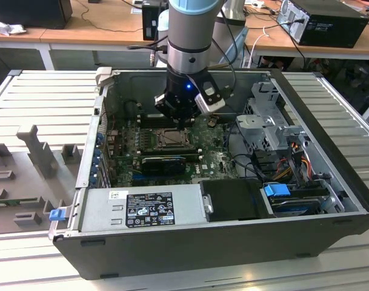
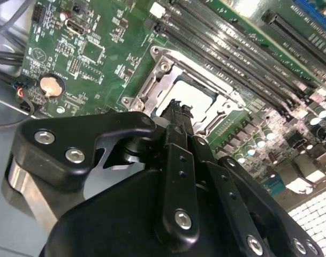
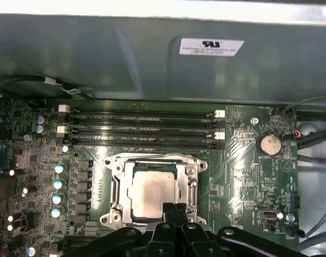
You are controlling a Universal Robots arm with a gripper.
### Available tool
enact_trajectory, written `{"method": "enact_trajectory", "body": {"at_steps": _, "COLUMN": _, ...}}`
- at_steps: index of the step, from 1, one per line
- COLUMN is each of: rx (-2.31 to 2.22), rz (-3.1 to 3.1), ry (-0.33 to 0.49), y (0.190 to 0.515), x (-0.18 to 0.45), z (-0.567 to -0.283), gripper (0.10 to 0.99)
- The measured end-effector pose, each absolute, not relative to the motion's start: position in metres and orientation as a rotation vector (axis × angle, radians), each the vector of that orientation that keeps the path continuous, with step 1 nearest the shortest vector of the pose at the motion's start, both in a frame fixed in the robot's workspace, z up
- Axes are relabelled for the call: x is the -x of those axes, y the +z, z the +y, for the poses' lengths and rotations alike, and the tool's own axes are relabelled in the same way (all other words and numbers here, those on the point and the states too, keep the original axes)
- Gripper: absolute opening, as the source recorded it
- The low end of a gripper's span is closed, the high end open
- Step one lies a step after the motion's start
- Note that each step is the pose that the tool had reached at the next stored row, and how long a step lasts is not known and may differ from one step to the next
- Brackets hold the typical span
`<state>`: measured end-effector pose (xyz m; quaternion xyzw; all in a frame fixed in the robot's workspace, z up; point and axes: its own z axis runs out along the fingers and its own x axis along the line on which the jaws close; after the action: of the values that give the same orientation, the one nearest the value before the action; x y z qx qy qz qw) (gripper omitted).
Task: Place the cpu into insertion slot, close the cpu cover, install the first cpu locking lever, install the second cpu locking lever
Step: 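Install the second cpu locking lever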
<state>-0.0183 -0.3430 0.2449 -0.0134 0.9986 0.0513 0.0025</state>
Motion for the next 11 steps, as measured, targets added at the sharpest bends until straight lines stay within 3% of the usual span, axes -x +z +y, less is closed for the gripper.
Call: {"method": "enact_trajectory", "body": {"at_steps": 11, "rx": 0.042, "rz": 3.133, "ry": 0.194, "y": 0.243, "x": 0.018, "z": -0.355, "gripper": 0.106}}
